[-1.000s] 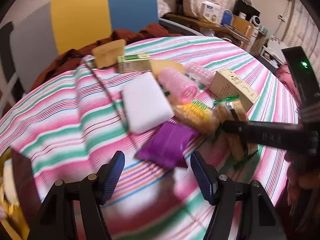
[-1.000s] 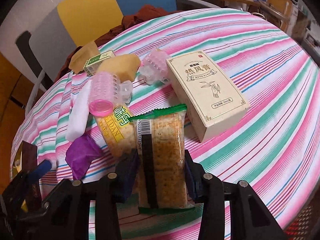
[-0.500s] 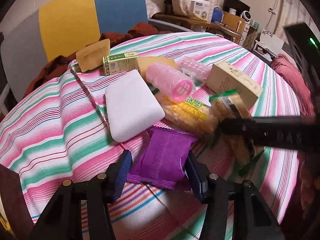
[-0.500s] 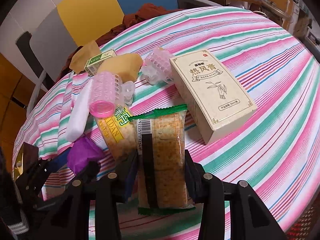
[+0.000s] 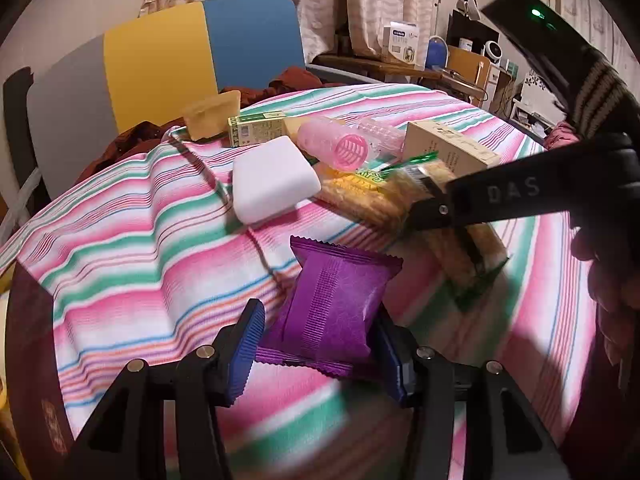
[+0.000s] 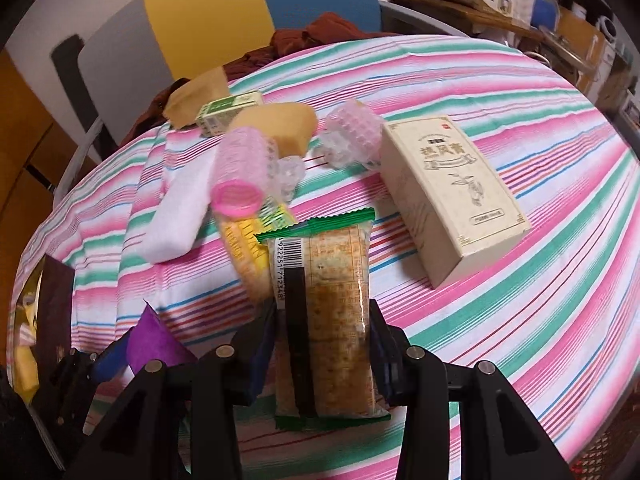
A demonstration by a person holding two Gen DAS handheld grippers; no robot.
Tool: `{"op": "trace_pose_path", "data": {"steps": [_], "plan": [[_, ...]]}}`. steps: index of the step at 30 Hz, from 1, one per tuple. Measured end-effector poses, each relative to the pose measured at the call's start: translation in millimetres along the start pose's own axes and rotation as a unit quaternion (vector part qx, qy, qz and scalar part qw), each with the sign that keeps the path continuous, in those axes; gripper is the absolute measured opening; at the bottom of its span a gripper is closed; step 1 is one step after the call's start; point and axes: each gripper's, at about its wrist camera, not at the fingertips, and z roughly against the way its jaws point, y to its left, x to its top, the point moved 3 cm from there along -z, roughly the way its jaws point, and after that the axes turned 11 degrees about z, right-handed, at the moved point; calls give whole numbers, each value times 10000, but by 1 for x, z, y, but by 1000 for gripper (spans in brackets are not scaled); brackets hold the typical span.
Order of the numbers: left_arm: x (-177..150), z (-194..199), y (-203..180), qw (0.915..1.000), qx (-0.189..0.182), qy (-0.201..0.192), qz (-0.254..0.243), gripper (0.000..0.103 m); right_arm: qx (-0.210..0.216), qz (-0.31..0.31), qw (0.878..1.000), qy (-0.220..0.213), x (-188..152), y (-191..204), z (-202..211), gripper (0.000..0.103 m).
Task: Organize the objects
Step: 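Grasp the purple packet with the left tool while the right tool holds the crackers, then carry both packets into the gold tray and open both tools to release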
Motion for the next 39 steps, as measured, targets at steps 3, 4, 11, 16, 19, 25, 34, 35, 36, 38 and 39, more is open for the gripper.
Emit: {"op": "trace_pose_path", "data": {"steps": [3, 4, 11, 16, 19, 25, 34, 35, 36, 38, 39], "plan": [[-7, 7, 5, 9999, -46, -38, 133, 53, -26, 233, 9997, -78, 0, 14, 3, 42], [-10, 10, 7, 9998, -52, -51, 184, 53, -45, 331, 9994, -122, -1, 19, 4, 42], [-33, 37, 23, 9977, -200, -102, 644, 52, 12, 1088, 9925, -550, -1, 58, 17, 42], [-44, 62, 24, 9966, -364, -218, 706, 52, 92, 1495, 9867, -639, -5, 86, 15, 42], [-47, 78, 25, 9966, -391, -383, 608, 52, -12, 1842, 9804, -703, -11, 99, 14, 42], [-55, 107, 37, 9950, -393, -641, 655, 52, 31, 2062, 9748, -845, -15, 112, 17, 42], [-64, 158, 91, 9880, 2, -1054, 1125, 52, 374, 2143, 9696, -1118, -27, 131, 27, 42], [-66, 163, 100, 9869, 74, -1086, 1194, 52, 446, 2131, 9693, -1145, -30, 134, 31, 42], [-68, 166, 108, 9859, 138, -1089, 1265, 52, 492, 2111, 9693, -1157, -32, 136, 34, 42], [-72, 170, 128, 9825, 292, -1072, 1498, 52, 600, 2071, 9692, -1193, -36, 142, 41, 42], [-74, 172, 138, 9804, 341, -1062, 1622, 52, 658, 2061, 9687, -1219, -37, 146, 45, 42]]}}
